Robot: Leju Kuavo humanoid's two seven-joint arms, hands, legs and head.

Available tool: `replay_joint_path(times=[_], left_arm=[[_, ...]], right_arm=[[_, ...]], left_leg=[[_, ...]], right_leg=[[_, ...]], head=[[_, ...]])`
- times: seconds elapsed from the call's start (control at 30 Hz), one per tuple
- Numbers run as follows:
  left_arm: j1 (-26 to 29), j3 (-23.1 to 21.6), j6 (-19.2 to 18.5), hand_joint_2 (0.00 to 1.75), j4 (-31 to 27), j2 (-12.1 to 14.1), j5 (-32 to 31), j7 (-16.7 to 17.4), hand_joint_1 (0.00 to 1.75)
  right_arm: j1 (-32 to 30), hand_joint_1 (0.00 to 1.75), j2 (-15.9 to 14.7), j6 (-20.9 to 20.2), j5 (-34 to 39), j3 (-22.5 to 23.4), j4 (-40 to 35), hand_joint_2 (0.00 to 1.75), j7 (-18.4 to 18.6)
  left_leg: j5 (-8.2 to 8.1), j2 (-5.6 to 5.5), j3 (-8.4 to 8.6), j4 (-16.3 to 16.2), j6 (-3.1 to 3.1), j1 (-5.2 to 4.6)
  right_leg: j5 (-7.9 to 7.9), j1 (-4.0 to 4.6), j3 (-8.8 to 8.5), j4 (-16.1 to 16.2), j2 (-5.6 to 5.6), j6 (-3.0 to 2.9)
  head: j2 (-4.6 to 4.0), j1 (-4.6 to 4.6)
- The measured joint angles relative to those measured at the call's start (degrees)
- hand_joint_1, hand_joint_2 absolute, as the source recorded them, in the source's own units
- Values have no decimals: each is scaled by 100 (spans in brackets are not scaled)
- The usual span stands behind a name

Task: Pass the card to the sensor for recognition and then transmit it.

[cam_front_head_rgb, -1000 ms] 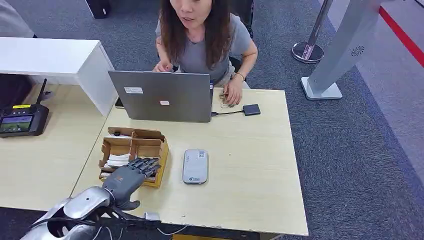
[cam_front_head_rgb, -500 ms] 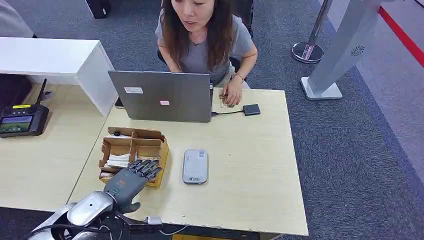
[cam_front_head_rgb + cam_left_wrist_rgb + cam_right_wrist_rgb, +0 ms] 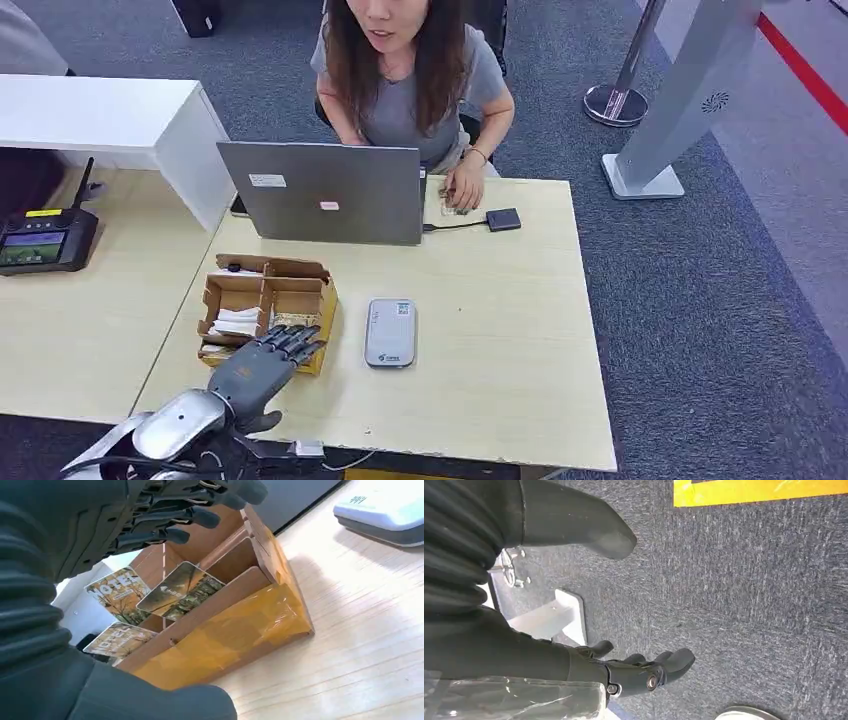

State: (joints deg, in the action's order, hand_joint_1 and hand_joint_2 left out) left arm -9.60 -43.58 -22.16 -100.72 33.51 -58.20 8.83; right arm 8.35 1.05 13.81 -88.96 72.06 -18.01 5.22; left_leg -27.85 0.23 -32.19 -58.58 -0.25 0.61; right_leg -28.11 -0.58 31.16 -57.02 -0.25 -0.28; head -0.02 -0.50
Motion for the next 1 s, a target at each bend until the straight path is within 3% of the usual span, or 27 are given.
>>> replay_joint_path(times=[0.3, 0.6, 1.0], left_arm=[[248, 101, 175, 175, -321, 22, -750, 184, 0], [484, 247, 321, 175, -417, -304, -1627, 365, 0], [723, 483, 306, 175, -442, -629, -1930, 461, 0]], right_arm=[[-45, 0, 0, 7, 20, 131, -7, 175, 15], [-46, 0, 2, 9, 20, 225, -7, 175, 85], [-48, 0, 2, 7, 13, 265, -22, 175, 131]], left_leg=[[0, 1, 0, 0, 0, 0], [0, 0, 0, 0, 0, -1], [0, 0, 0, 0, 0, 0]], right_leg=[[0, 0, 1, 0, 0, 0], [0, 0, -1, 0, 0, 0], [0, 0, 0, 0, 0, 0]], head=[[0, 0], [0, 0], [0, 0]])
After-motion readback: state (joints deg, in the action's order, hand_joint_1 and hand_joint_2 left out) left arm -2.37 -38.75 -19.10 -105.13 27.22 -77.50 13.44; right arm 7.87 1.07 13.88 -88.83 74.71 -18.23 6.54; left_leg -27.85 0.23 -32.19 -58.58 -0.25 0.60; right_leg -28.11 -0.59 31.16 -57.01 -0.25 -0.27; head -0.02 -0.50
